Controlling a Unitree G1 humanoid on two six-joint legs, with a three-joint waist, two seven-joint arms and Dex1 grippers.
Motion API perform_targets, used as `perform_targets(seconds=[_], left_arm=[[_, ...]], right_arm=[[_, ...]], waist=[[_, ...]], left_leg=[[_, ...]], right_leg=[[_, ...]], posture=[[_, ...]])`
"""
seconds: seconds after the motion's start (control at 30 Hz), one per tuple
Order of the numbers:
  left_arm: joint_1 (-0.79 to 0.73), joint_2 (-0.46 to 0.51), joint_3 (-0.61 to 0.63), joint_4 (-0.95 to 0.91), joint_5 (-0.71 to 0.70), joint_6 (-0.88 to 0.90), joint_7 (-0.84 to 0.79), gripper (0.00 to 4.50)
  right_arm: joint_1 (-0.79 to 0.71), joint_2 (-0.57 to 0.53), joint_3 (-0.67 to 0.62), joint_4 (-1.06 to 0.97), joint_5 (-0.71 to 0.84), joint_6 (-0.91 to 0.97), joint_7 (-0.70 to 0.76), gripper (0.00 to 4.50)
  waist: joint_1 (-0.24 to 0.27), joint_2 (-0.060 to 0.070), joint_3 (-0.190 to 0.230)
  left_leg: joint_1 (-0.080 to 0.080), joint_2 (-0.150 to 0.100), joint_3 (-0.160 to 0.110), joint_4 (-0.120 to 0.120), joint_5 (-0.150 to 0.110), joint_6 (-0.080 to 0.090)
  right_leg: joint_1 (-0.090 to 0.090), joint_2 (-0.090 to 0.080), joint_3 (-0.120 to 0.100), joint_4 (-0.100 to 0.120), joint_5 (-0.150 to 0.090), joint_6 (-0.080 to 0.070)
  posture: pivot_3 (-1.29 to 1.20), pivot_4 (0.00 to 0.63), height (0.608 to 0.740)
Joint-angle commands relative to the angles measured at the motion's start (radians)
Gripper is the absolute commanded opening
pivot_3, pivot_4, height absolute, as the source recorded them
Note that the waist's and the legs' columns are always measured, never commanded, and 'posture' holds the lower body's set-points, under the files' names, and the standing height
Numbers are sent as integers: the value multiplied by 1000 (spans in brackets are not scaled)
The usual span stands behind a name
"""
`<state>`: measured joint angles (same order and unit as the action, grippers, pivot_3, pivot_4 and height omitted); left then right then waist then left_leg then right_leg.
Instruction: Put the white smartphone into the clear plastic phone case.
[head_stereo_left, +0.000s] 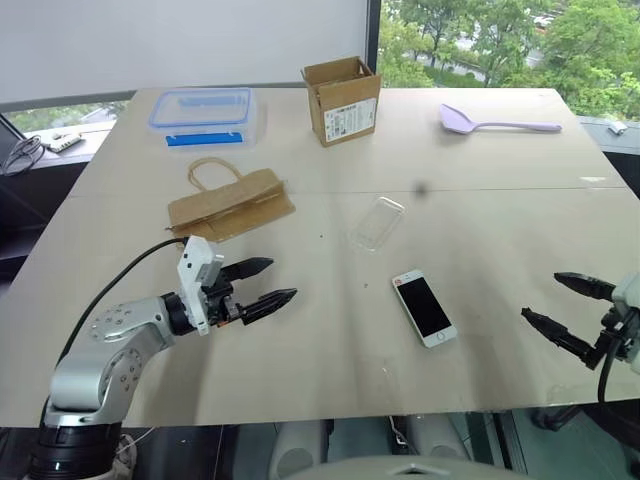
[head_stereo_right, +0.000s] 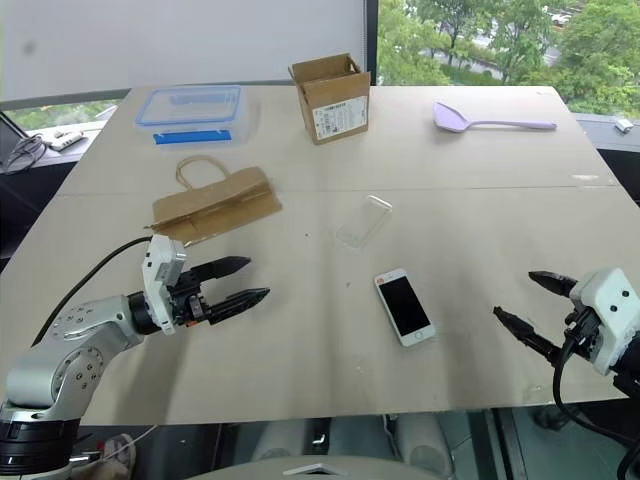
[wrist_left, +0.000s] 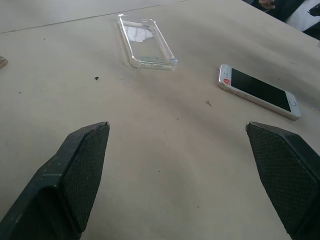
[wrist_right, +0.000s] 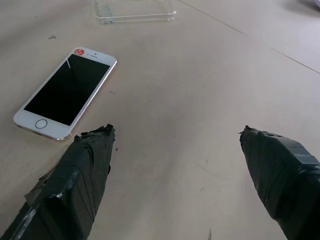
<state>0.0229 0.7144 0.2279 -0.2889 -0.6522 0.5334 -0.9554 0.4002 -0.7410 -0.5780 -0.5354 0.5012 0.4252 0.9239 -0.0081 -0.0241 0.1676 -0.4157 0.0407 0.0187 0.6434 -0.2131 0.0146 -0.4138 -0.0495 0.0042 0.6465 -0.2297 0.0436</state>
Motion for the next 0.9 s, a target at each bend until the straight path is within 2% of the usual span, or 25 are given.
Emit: perform_targets(seconds=[0.03,0.13,0.23,0.33,0.43,0.53,0.63,0.8,0.83,0.87,0.9], left_arm=[[-72,11,7,-23,-24,27,16,4500],[-239,27,-24,76,-8,45,-3,4500],[-320,4,-128,119,62,-6,-53,4500],[-372,3,-186,171,92,-47,-132,4500],[-493,0,-312,248,182,-108,-226,4500],[-649,-67,-415,460,301,-243,-289,4500],[-820,-166,-496,668,390,-315,-335,4500],[-985,-316,-573,1006,529,-538,-368,4500],[-1006,-334,-591,1067,566,-587,-368,4108],[-1026,-349,-607,1124,600,-631,-368,3977],[-1042,-359,-614,1168,623,-665,-369,3645]], right_arm=[[-6,32,17,-53,11,-28,-29,4371],[-95,84,163,-158,24,32,-142,4371],[-100,89,201,-189,29,20,-133,4371],[-93,99,249,-242,43,38,-158,4371],[-98,86,243,-289,103,65,-161,4371],[-125,90,248,-247,58,40,-188,4371],[-117,86,236,-294,88,72,-215,4371],[-40,78,221,-354,98,79,-221,4371],[-33,78,217,-358,97,80,-230,4500],[-30,77,214,-363,95,80,-238,4500],[-29,75,212,-367,94,81,-244,4500]], waist=[[1,0,0],[9,-2,2],[13,2,1],[16,1,1],[22,-1,3],[33,-1,3],[38,-2,3],[25,-2,3],[23,-2,3],[21,-2,3],[19,-2,3]], left_leg=[[0,0,0,0,0,0],[-1,0,0,0,0,0],[-1,-2,1,0,0,0],[-2,-3,4,-1,0,0],[-4,-3,3,-1,0,0],[-4,-4,1,0,0,0],[-5,-4,1,4,0,0],[-10,-4,0,7,-1,3],[-12,-4,0,8,-1,3],[-13,-4,-1,8,-2,3],[-14,-4,-1,8,-2,3]], right_leg=[[0,0,0,0,0,0],[0,2,-4,-1,0,0],[0,3,-3,0,1,-1],[0,2,-1,-3,1,-1],[0,3,-1,-4,1,-2],[0,4,-3,-4,0,1],[2,4,-3,-3,0,1],[0,5,-3,-3,2,-2],[-1,5,-3,-4,4,2],[-2,5,-3,-4,4,2],[-3,5,-3,-4,4,2]], posture=[[0,150,740],[0,150,740],[0,150,740],[0,150,740],[0,150,740],[0,150,740],[0,150,740],[0,150,740],[0,150,740],[0,150,740],[0,150,740]])
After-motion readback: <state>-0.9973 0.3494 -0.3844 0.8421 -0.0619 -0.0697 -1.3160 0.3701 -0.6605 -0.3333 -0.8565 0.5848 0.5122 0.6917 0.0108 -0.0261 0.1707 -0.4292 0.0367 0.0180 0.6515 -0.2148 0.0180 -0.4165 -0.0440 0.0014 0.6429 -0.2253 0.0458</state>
